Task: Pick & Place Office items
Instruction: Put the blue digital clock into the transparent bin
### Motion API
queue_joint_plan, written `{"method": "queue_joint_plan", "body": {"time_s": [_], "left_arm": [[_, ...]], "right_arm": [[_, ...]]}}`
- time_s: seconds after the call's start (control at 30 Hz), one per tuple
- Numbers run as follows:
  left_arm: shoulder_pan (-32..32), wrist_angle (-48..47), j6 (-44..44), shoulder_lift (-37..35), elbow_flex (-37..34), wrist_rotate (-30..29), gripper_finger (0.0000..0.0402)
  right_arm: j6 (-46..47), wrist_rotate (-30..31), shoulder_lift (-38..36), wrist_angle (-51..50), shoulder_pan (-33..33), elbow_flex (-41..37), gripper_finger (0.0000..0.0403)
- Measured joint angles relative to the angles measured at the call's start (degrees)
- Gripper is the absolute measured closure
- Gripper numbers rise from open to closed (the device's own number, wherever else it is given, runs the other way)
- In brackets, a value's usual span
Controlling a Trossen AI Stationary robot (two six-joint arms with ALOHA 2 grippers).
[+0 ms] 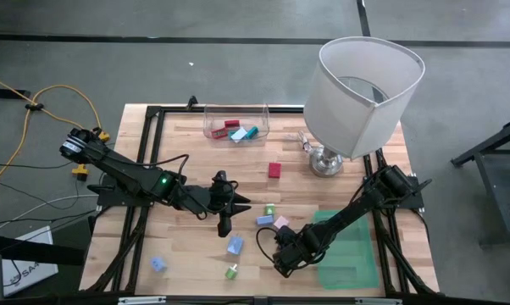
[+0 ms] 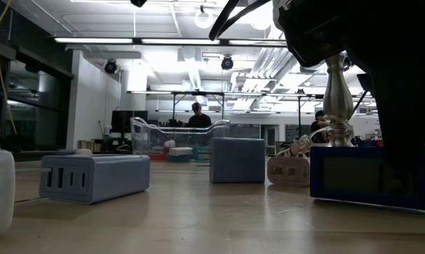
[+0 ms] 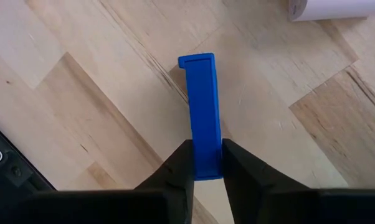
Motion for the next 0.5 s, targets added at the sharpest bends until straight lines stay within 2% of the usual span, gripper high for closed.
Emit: {"method": "queue_joint_plan", "body": {"time_s": [0.17, 0.5], "left_arm": [[0.00, 0.01, -0.01, 0.00, 0.00, 0.02, 0.0319], [0.01, 0.00, 0.00, 0.00, 0.00, -0.01, 0.0319]], "right_arm": [[-0.07, 0.47, -0.06, 0.00, 0.00, 0.00, 0.0366], [-0.17, 1.17, -0.06, 0.02, 0.00, 0.00, 0.0367]]}}
